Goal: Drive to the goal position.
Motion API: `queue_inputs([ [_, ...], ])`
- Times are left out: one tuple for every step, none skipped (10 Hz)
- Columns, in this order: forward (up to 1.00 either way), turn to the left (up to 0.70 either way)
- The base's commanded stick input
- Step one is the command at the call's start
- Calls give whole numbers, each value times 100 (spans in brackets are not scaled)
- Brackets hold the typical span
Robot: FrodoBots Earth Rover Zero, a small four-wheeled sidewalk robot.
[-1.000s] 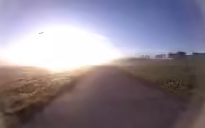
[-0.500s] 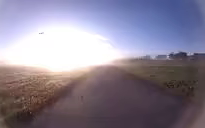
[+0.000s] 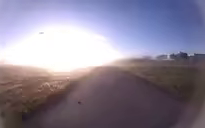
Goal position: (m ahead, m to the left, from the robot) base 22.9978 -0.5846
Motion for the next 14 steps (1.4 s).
queue_inputs([
  [70,0],
  [70,0],
  [70,0],
  [70,0],
  [70,0],
  [70,0],
  [70,0],
  [70,0],
  [70,0],
  [70,0],
  [70,0],
  [70,-4],
  [70,-19],
  [70,-35],
])
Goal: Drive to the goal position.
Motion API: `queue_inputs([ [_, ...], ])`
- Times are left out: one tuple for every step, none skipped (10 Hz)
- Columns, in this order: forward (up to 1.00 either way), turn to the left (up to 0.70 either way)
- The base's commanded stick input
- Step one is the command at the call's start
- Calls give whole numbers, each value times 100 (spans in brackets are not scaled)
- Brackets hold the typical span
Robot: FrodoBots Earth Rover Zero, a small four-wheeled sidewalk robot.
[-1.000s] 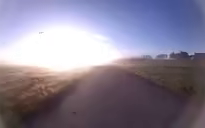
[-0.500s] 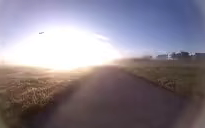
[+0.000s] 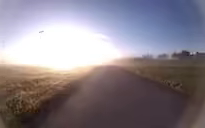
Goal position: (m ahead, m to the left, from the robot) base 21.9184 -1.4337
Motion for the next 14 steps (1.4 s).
queue_inputs([
  [70,-35],
  [70,-35],
  [70,-23],
  [70,-8],
  [70,0],
  [70,0],
  [70,0],
  [70,0],
  [70,0],
  [70,0],
  [70,0],
  [70,0],
  [70,0],
  [70,0],
])
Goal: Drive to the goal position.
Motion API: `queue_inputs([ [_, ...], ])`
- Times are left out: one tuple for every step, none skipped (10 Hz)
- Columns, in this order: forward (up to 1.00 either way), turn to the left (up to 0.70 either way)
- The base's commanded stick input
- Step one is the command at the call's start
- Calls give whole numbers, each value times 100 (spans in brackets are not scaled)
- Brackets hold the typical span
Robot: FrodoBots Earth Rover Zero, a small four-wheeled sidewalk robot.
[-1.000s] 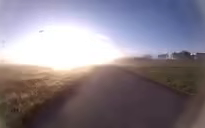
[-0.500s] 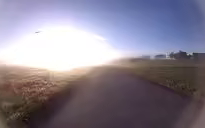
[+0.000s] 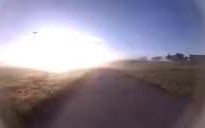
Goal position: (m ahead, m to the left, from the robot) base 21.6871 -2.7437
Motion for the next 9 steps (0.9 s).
queue_inputs([
  [70,0],
  [70,0],
  [70,0],
  [70,0],
  [70,0],
  [70,0],
  [70,0],
  [70,0],
  [70,0],
])
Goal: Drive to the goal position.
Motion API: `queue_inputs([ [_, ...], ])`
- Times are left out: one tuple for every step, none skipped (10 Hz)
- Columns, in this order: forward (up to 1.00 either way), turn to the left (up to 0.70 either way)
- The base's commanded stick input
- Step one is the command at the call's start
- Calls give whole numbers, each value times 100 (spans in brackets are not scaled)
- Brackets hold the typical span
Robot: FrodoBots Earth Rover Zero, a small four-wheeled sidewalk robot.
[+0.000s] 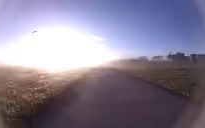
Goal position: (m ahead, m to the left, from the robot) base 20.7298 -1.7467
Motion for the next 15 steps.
queue_inputs([
  [70,0],
  [70,0],
  [70,0],
  [70,0],
  [70,0],
  [70,0],
  [70,0],
  [70,0],
  [70,0],
  [70,0],
  [70,0],
  [70,0],
  [70,0],
  [70,0],
  [70,0],
])
